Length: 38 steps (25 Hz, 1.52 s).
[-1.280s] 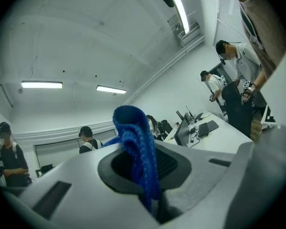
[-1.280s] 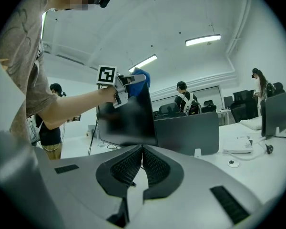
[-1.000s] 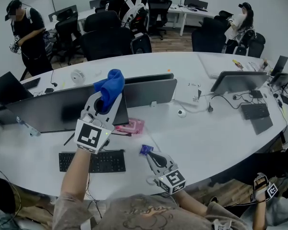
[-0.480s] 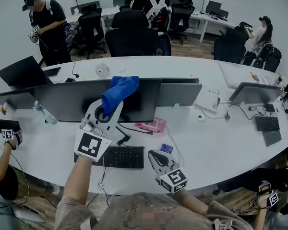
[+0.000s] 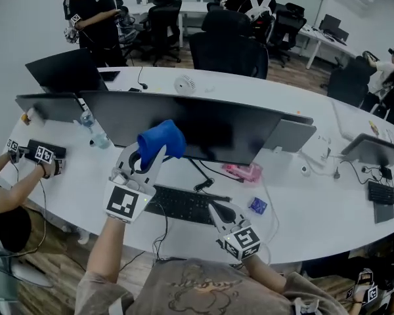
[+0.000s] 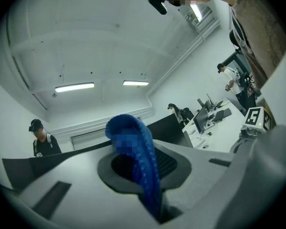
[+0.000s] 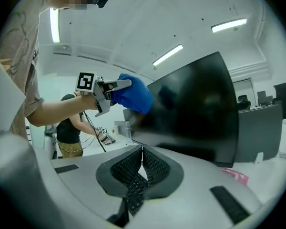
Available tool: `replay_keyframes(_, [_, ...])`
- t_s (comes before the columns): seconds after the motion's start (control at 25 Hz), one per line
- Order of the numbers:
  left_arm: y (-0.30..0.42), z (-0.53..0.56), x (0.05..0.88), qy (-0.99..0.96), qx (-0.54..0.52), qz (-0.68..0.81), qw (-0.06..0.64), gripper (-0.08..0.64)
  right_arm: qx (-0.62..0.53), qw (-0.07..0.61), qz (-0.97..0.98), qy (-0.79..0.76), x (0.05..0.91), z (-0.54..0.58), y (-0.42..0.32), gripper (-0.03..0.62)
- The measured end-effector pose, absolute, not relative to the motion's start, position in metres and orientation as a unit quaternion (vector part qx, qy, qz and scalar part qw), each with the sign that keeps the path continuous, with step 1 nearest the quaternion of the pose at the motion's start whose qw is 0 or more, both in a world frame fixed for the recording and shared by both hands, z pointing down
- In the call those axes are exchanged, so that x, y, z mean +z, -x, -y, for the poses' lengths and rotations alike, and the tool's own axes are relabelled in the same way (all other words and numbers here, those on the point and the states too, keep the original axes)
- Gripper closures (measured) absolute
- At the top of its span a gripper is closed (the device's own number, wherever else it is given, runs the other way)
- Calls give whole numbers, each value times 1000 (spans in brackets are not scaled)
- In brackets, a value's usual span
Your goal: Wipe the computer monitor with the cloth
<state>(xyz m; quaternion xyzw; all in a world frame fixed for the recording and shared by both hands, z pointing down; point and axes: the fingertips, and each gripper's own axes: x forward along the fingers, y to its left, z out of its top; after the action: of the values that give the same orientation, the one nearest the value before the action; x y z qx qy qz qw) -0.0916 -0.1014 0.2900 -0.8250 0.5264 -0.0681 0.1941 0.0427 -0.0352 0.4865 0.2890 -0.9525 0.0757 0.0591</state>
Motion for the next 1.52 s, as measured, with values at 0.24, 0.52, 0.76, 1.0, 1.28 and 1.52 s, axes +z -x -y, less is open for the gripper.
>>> replay_keyframes(0.24, [163,79,309,803,-78,-569,159,512,78,59,961,-260,487,30,11,571])
replay_keyframes(0.52, [209,77,350,793,-96,-590,119,512,80,64,960,-260,488,35,39,571])
replay_keyframes(0.76, [237,88,396,792,-100,-597,80,512,84,78,958,-263,498,46,59,571])
replay_keyframes(1.0, [265,106,445,786,-113,-606,53,512,92,88,958,-255,511,62,87,571])
replay_keyframes(1.28, [300,126,502,779,-129,-613,5,512,106,103,958,-244,527,86,120,571])
replay_keyframes(1.52, [333,144,549,770,-142,-622,-27,512,115,113,958,-236,541,107,148,571])
